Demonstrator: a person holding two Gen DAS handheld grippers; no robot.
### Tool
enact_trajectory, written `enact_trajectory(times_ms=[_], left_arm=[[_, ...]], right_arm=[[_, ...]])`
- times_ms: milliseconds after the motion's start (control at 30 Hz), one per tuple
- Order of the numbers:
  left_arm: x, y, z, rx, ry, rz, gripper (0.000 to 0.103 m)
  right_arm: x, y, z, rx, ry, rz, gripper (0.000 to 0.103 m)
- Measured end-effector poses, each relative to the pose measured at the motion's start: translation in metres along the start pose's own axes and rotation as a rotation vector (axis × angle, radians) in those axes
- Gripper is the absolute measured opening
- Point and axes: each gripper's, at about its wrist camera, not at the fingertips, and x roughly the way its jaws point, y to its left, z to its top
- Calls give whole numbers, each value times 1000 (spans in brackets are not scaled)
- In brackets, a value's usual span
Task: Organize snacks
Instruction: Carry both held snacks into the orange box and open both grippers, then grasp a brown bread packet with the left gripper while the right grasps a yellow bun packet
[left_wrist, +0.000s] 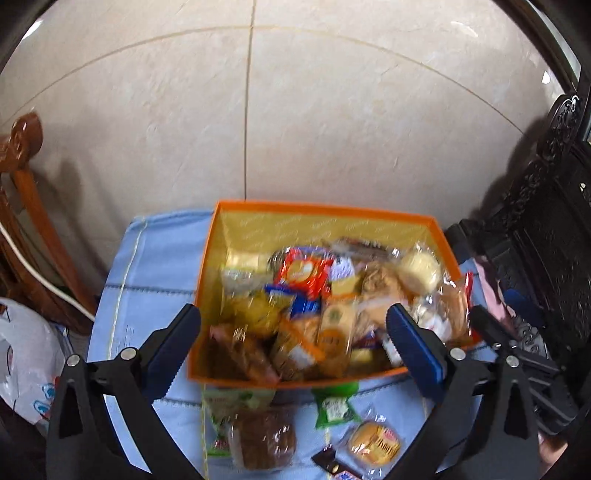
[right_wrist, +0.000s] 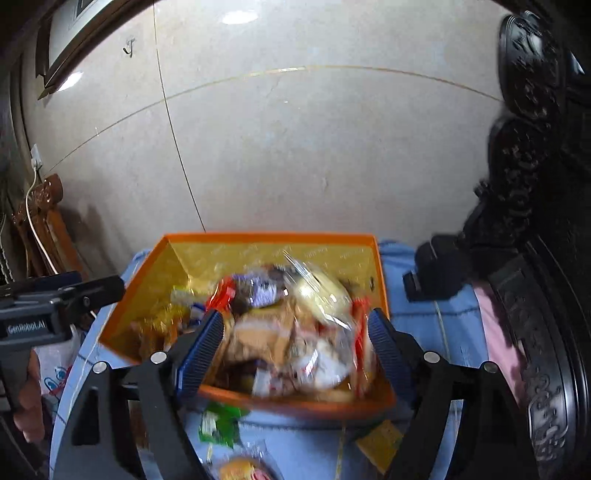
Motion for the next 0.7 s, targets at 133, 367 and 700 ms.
enact_trajectory(times_ms=[133,367,700], left_arm=[[1,12,-27,-3,42,33,99],[30,36,-89,-71,204,94,98],[68,35,-131,-75,305,144,98]], right_arm=[[-11,-9,-27,31,35,1,81],[-13,-16,-80,58,142,1,81],[-10,-17,-136,63,271,27,81]])
